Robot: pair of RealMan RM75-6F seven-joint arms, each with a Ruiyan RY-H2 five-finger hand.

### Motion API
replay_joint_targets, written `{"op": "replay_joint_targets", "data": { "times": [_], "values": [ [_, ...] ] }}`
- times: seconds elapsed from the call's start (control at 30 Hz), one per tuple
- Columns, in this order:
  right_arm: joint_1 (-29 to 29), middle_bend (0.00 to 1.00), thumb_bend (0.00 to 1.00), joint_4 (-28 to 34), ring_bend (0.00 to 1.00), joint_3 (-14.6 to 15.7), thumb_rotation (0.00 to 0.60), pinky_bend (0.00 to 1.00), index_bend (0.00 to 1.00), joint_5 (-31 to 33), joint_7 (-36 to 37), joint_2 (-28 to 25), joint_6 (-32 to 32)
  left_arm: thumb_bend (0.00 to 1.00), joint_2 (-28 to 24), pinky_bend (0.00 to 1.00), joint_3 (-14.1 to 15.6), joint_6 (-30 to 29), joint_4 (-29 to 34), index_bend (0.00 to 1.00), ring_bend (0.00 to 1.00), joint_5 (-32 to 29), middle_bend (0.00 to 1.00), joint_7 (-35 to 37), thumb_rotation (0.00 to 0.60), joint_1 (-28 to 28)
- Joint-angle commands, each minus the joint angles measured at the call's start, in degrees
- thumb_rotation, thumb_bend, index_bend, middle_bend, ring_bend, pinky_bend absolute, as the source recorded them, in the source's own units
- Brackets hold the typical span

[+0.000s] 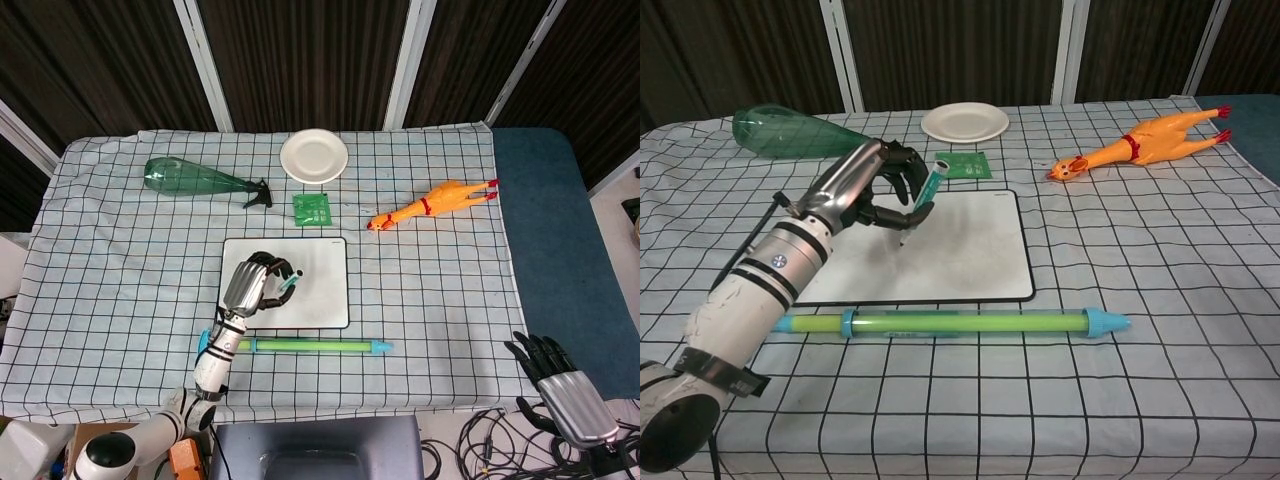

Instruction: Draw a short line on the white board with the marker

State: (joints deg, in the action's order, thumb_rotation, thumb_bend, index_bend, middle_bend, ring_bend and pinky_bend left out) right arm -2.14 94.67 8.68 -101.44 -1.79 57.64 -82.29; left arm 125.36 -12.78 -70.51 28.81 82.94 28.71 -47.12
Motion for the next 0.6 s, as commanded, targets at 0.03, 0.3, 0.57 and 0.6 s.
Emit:
{"op": "replay_joint_targets", "data": {
  "times": [0.03, 0.3, 0.57, 0.6],
  "values": [
    [0.0, 0.00, 0.33, 0.0, 0.00, 0.0, 0.600, 0.07, 0.00, -0.1, 0.2, -0.1, -0.2, 0.51, 0.6, 0.33, 0.4, 0.1, -0.8, 0.78, 0.52, 0.2, 0.75, -0.2, 0.600, -0.2],
    [0.0, 0.00, 0.33, -0.2, 0.00, 0.1, 0.600, 0.07, 0.00, -0.2, 0.4, -0.1, -0.2, 0.51, 1.0, 0.31, 1.5, 0.5, -2.3, 0.78, 0.52, 0.7, 0.75, 0.5, 0.600, -0.1],
    [0.1, 0.00, 0.33, -0.1, 0.00, 0.1, 0.600, 0.07, 0.00, -0.2, 0.1, 0.0, -0.2, 0.50, 1.4, 0.31, 2.5, 0.3, -3.7, 0.78, 0.52, 1.4, 0.75, 0.4, 0.600, 0.1],
    [0.1, 0.00, 0.33, -0.1, 0.00, 0.1, 0.600, 0.07, 0.00, -0.2, 0.1, 0.0, -0.2, 0.50, 1.4, 0.31, 2.6, 0.3, -3.8, 0.78, 0.52, 1.4, 0.75, 0.4, 0.600, 0.1]
  ]
}}
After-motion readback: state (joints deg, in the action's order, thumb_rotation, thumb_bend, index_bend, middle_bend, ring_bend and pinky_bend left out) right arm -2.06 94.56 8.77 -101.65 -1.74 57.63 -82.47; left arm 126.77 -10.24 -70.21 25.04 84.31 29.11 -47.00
